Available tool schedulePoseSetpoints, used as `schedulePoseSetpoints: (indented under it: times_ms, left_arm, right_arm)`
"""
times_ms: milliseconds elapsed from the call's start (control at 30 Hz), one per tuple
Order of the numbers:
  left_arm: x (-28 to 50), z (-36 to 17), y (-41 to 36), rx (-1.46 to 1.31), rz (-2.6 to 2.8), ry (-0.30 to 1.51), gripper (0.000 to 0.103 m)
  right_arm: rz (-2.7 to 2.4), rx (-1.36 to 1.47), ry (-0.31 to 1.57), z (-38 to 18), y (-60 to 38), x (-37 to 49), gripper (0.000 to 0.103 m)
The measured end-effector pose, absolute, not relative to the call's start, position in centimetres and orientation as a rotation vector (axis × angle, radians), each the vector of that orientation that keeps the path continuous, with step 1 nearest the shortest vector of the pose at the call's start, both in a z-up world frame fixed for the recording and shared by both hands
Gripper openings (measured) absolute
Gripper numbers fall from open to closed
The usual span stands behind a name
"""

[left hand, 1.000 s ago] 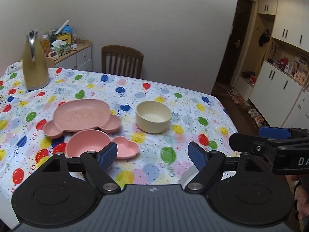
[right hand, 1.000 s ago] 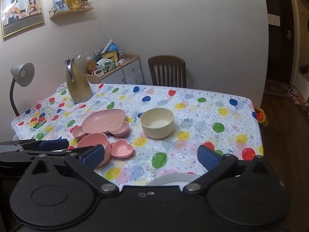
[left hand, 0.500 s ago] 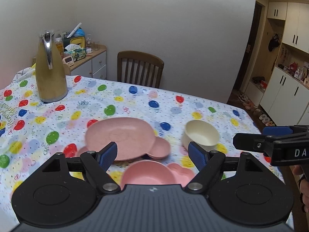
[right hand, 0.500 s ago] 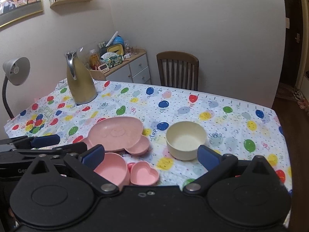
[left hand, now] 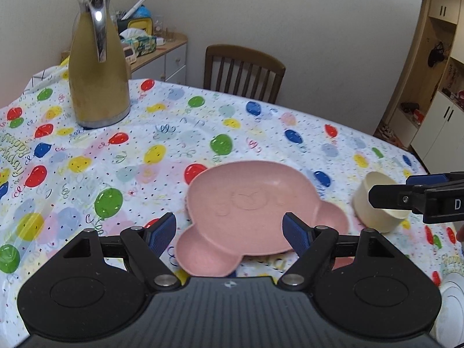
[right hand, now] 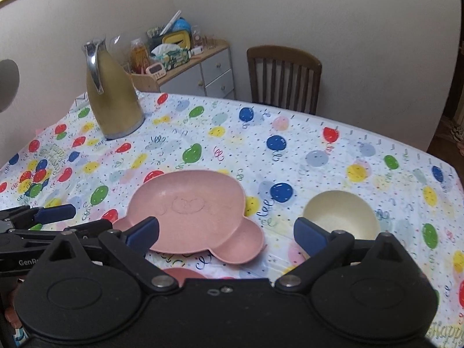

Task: Organize plates and bowls
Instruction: 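Move both grippers to the pink mouse-shaped plate rim and close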

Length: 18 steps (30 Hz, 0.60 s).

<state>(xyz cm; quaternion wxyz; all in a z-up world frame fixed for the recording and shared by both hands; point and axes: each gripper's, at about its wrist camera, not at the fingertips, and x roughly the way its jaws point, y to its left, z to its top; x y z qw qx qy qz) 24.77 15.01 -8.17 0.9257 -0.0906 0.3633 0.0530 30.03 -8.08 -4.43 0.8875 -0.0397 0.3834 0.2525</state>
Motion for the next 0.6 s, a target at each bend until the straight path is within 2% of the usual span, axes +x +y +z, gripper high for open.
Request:
schedulePoseSetpoints:
  times_ms: [267, 467, 533, 600]
  left_arm:
    - [28.2, -11.6, 17.7, -0.212, 0.135, 0.813, 0.08]
    - [30.0, -13.1, 18.3, -0.233, 0.124, 0.838, 0.079]
    - [30.5, -13.4, 18.5, -0.248, 0.117, 0.844, 0.074]
    - [30.9, -13.8, 18.7, -0.262, 0.109, 0.854, 0.063]
  right_arm:
    - [0.5, -0.108, 0.889, -8.0, -5.3, 34.5, 0.091]
    - [0.493, -0.14, 0.937, -10.3, -3.9, 37.1, 0.078]
    - [0.495, -0.145, 0.952, -11.0, -3.6, 37.7, 0.073]
    - [0.499, -0.147, 0.965, -11.5, -3.3, 38.3, 0.066]
